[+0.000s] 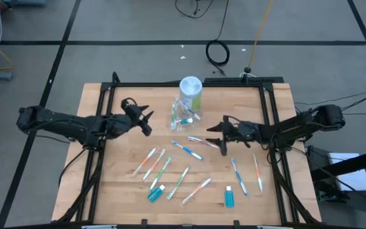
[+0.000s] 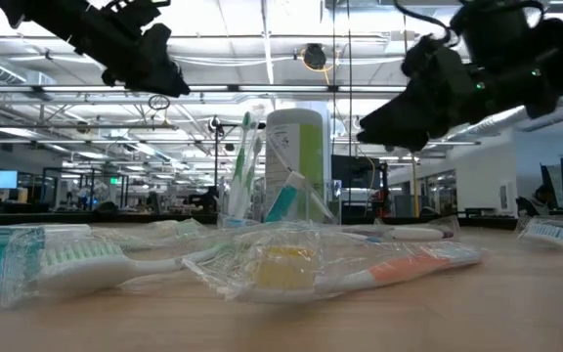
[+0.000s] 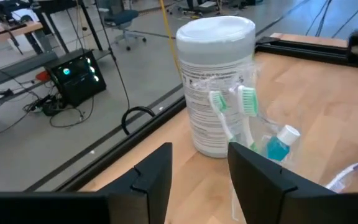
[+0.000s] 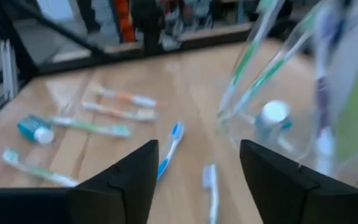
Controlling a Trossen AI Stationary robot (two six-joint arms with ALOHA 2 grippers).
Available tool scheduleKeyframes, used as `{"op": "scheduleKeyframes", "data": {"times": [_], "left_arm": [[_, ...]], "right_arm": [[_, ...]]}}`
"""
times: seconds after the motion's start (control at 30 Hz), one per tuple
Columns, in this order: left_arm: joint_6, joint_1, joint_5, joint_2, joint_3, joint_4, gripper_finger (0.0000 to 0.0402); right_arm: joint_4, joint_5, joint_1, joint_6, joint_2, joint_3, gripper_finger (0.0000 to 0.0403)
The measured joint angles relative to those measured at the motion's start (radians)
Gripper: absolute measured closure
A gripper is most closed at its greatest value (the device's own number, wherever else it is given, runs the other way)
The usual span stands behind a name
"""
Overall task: Pick & Place toothbrushing station
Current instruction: Put the violet toothbrush into the transparent organizer
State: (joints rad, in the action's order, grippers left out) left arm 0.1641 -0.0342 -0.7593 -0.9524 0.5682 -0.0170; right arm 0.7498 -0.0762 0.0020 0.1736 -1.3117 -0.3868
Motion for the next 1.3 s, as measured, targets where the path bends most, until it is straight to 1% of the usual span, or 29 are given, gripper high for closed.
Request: {"op": "scheduleKeyframes", "data": {"times": [0.1, 0.2, 0.3, 0.4, 0.63, 0.83, 1.0, 1.3], "left_arm": [[-0.002, 0.018, 0.004, 0.0, 0.0, 0.0, 0.0238], [-0.001, 0.042, 0.035, 0.0, 0.0, 0.0, 0.0238], [-0.001, 0.063, 0.076, 0.0, 0.0, 0.006, 0.0238], [0.0, 0.075, 0.09, 0.0, 0.0, 0.019, 0.0238], [-0.002, 0.077, 0.105, -0.002, 0.0, 0.019, 0.0238], [-0.004, 0.08, 0.105, -0.002, 0.0, 0.018, 0.0238], [-0.004, 0.081, 0.106, -0.002, 0.0, 0.018, 0.0238], [-0.004, 0.081, 0.106, -0.002, 0.0, 0.006, 0.0238]], "right_arm": [[-0.131, 0.0, 0.001, 0.016, -0.06, -0.087, 0.0173], [-0.242, -0.002, -0.002, 0.022, -0.134, -0.168, 0.0177], [-0.298, -0.002, -0.007, 0.023, -0.211, -0.243, 0.018], [-0.343, -0.002, -0.017, 0.023, -0.287, -0.299, 0.018], [-0.343, -0.002, -0.055, 0.024, -0.414, -0.337, 0.0182], [-0.321, -0.009, -0.06, 0.021, -0.496, -0.342, 0.0197], [-0.325, -0.013, -0.06, -0.006, -0.514, -0.344, 0.023], [-0.332, -0.019, -0.054, 0.029, -0.51, -0.342, 0.0331]]}}
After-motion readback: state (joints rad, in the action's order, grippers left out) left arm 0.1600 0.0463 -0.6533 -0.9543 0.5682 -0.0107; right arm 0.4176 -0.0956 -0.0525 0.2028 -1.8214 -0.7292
